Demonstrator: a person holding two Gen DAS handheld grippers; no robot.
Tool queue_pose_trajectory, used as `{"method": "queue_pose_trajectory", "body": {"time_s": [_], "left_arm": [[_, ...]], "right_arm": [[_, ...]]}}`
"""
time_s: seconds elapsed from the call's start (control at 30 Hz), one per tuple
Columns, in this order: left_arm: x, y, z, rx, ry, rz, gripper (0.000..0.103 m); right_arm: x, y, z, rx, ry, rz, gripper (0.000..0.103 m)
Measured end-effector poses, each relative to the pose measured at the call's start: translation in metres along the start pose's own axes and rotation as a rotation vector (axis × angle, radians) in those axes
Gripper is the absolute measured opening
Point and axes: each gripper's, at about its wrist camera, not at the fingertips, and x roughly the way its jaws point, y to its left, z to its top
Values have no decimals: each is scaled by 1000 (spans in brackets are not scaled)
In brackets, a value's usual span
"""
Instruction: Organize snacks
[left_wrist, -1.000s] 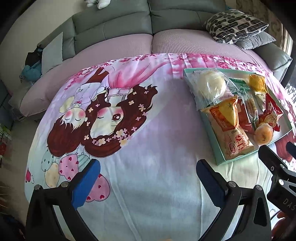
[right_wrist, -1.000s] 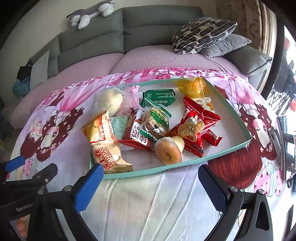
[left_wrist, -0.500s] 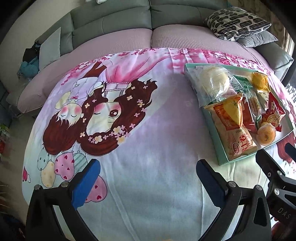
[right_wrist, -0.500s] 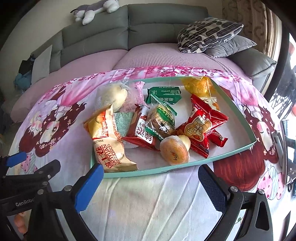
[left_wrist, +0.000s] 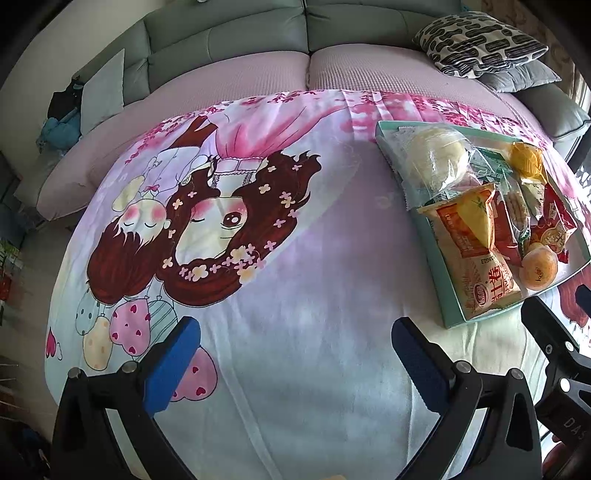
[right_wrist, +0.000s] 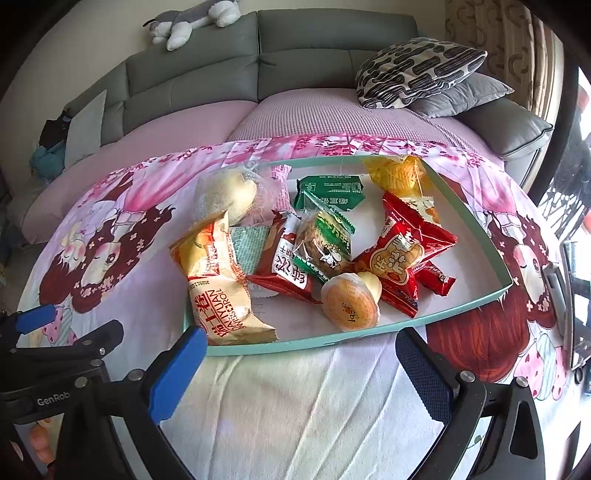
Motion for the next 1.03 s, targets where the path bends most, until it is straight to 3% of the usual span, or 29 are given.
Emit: {"method": "queue_pose_trajectory", "body": {"time_s": [0.83, 1.03], "left_arm": [[2, 2, 1, -22, 10, 34, 103], [-7, 0, 1, -11, -38, 25, 103]], "right_arm": [[0, 0, 0, 4, 2, -2, 103], [0, 0, 0, 4, 2, -2, 103]]}}
